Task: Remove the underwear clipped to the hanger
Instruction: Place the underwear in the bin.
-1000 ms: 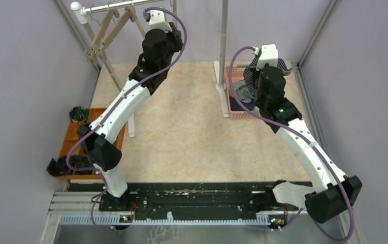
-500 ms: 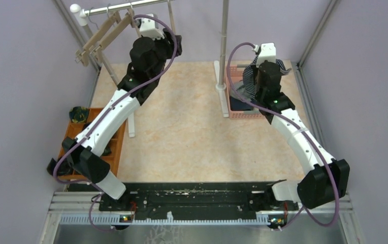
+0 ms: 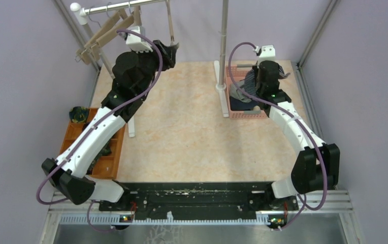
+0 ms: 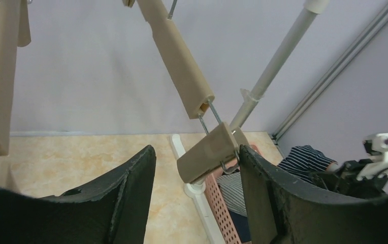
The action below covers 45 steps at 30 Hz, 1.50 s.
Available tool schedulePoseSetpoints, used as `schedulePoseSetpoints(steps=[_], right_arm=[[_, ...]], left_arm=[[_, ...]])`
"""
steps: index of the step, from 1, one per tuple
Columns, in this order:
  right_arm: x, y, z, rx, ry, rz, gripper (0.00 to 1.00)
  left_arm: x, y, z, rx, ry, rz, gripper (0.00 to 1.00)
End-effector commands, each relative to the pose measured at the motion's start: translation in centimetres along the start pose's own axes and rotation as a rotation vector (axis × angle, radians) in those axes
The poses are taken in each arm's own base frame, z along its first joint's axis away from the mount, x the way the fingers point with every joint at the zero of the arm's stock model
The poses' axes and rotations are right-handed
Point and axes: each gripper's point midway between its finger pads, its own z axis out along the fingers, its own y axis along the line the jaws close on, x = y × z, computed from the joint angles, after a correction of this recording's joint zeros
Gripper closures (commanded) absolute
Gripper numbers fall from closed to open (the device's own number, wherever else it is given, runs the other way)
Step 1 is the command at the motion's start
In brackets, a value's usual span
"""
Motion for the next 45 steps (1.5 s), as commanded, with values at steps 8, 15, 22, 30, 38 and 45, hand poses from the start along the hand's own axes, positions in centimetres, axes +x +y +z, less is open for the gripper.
schedulePoseSetpoints(steps=[8, 15, 22, 30, 38, 45], right_arm=[[-3.1, 1.3, 2.3, -0.031, -0.088, 0.055, 1.00], [0.5, 4.4, 4.8, -0.120, 0.023, 0.038, 1.00], [6.1, 8.2, 6.1, -0.240, 0.145, 0.063, 1.00], [12.4, 10.3, 7.7, -0.295, 0.311, 0.147, 1.00], [12.2, 8.7, 8.2, -0.280, 0.288, 0.157, 0.57], [3.7, 6.1, 6.8, -0.256, 0.120, 0.145, 0.45]], left_arm=[[-3.5, -1.8, -6.5, 0.113, -0.026, -0.027, 0.33], [0.7, -0.7, -10.4, 0.174, 0.056, 0.019, 0.48], [4.4, 0.9, -13.6, 0.207, 0.088, 0.027, 0.48], [9.0, 4.2, -14.5, 0.108, 0.173, 0.071, 0.48], [12.0, 6.9, -15.3, 0.030, 0.163, 0.073, 0.46], [14.1, 8.5, -15.3, -0.024, 0.175, 0.084, 0.51]])
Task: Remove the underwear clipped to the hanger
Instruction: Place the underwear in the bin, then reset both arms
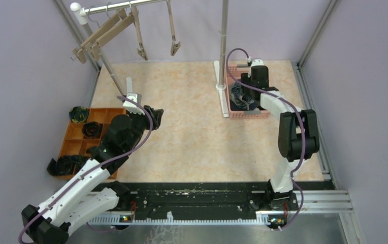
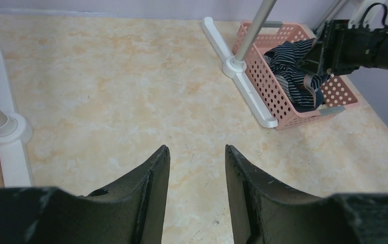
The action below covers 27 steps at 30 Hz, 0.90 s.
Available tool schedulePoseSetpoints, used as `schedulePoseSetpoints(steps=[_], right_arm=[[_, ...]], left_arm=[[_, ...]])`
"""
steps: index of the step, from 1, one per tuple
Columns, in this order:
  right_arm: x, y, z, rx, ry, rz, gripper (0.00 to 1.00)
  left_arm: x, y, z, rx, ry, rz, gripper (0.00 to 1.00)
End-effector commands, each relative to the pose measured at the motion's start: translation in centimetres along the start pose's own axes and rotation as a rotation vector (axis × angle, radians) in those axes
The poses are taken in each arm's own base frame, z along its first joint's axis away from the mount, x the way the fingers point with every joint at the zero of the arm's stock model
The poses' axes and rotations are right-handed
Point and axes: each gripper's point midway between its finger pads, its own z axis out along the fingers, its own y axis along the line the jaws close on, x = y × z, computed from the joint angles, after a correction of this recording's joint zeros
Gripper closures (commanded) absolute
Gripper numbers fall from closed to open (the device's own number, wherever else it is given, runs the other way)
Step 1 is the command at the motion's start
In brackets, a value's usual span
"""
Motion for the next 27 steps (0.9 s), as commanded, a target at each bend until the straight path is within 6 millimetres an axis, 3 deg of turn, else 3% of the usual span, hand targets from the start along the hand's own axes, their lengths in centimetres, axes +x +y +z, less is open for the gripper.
schedulePoseSetpoints(steps=[1, 5, 11, 12, 13, 14, 19, 27], right_arm=[[-9.5, -0.5, -5.6, 0.012, -0.237, -0.009, 0.44], [-11.1, -2.1, -9.7, 0.078, -0.314, 0.002, 0.40], [-9.9, -4.7, -14.7, 0.151, -0.359, 0.045, 0.29], [-9.3, -5.1, -15.1, 0.155, -0.344, 0.041, 0.23], [-8.8, -5.3, -15.6, 0.162, -0.329, 0.037, 0.04], [-8.4, -5.6, -16.2, 0.178, -0.316, 0.051, 0.02], [-7.5, -6.4, -19.2, 0.217, -0.287, 0.113, 0.01], [-6.7, -8.9, -24.9, 0.329, -0.409, 0.150, 0.01]], left_arm=[[-0.3, 0.8, 0.1, -0.039, -0.060, -0.018, 0.51], [0.6, 2.7, -0.4, -0.119, -0.084, -0.040, 0.50], [1.0, 5.9, -2.4, -0.245, -0.172, -0.084, 0.48], [1.0, 6.4, -2.7, -0.269, -0.181, -0.079, 0.48], [1.1, 6.8, -2.9, -0.289, -0.181, -0.077, 0.48], [1.2, 7.2, -3.2, -0.310, -0.175, -0.076, 0.47], [1.5, 8.2, -4.2, -0.360, -0.152, -0.077, 0.47], [0.5, 8.9, -5.0, -0.401, -0.177, -0.073, 0.45]])
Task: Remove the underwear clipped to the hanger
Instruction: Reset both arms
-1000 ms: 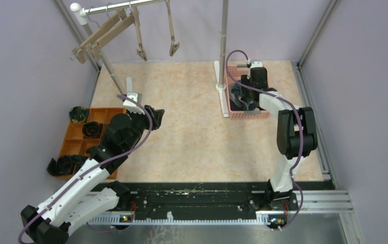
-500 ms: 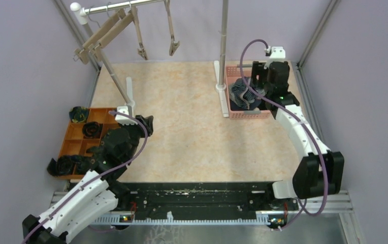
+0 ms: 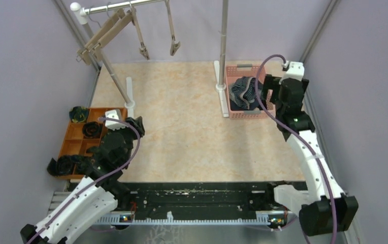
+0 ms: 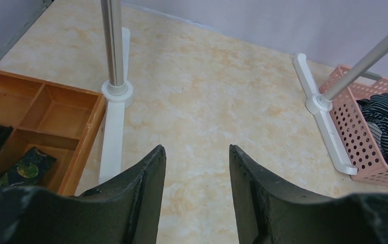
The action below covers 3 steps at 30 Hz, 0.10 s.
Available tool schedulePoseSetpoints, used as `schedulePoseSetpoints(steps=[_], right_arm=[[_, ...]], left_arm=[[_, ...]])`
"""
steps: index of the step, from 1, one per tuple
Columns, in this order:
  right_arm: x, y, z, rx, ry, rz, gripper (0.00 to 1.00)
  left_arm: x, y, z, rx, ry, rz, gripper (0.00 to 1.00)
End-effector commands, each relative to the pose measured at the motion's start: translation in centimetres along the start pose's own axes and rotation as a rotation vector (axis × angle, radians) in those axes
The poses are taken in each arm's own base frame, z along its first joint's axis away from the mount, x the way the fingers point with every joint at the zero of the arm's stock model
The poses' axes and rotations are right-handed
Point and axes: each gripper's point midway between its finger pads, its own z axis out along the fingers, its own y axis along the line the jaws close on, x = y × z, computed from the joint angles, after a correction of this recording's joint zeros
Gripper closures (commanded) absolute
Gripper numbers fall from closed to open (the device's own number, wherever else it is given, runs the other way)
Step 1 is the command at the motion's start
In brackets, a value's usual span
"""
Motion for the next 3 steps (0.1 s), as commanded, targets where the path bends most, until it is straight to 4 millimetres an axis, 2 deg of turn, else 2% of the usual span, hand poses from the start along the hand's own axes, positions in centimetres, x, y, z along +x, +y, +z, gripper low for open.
schedulePoseSetpoints(steps=[1, 3], right_arm=[[-1.86, -3.16, -2.95, 0.118, -0.102, 0.050, 0.01], [-1.45, -3.91, -3.84, 0.142, -0.124, 0.061, 0.01]], left_arm=[[-1.30, 0.54, -0.37, -0.038, -0.022, -0.026, 0.45], [-1.11, 0.97, -0.51, -0.058, -0.016, -0.034, 0.45]])
